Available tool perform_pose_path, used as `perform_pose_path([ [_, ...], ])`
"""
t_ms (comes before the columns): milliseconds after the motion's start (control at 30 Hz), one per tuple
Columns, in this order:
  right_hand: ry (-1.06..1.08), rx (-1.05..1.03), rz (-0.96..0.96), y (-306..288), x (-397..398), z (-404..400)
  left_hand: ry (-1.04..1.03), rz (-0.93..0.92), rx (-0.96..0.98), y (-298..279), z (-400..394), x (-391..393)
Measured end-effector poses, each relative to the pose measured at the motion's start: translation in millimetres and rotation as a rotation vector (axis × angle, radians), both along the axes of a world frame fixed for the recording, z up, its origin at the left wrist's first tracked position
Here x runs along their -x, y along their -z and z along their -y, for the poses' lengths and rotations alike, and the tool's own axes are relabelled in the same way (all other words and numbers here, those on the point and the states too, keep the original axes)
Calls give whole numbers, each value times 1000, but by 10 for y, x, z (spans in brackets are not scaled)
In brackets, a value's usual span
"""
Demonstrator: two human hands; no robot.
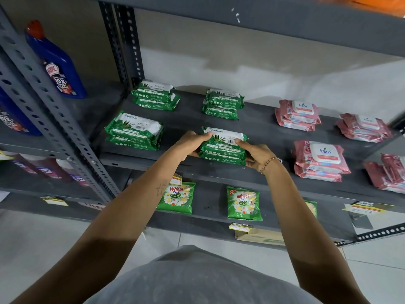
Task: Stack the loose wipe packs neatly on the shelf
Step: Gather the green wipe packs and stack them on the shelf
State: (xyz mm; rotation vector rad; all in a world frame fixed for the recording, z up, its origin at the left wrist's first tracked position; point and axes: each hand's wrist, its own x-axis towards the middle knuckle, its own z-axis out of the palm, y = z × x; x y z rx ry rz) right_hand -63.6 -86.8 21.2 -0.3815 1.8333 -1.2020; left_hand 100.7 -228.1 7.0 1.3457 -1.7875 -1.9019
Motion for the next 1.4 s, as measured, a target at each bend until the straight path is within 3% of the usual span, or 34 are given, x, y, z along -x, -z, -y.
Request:
perform_pose_path([
  [633, -5, -23, -63, -14, -47, -22, 29, 55, 48, 148, 96, -30],
  [767, -36, -21, -49, -64, -62, -64, 18, 191, 249, -199, -231, -76],
  [833, -65, 9, -164, -138, -55, -114, -41, 306, 579, -239, -317, -14],
  [900, -27, 67, -393, -244, 33, -166, -69, 277, 873, -346, -441, 36],
  [967, 85, 141, -618, -386, 210, -259, 12, 228, 1034, -382, -532, 167],
  [1100, 248, 241, -981, -702, 715, -692, 215, 293, 1132, -402, -741, 504],
  [1200, 91, -67, -1163, -669, 1143, -1018, 256, 466, 1128, -264, -813, 641],
  [1300, -190, -365, -1152, -346, 1320, -1156, 259, 578, 1116, -88, -881, 649],
  [1400, -210, -433, -1178, -125, 1297, -1186, 220, 582, 1205, 19, -912, 629],
])
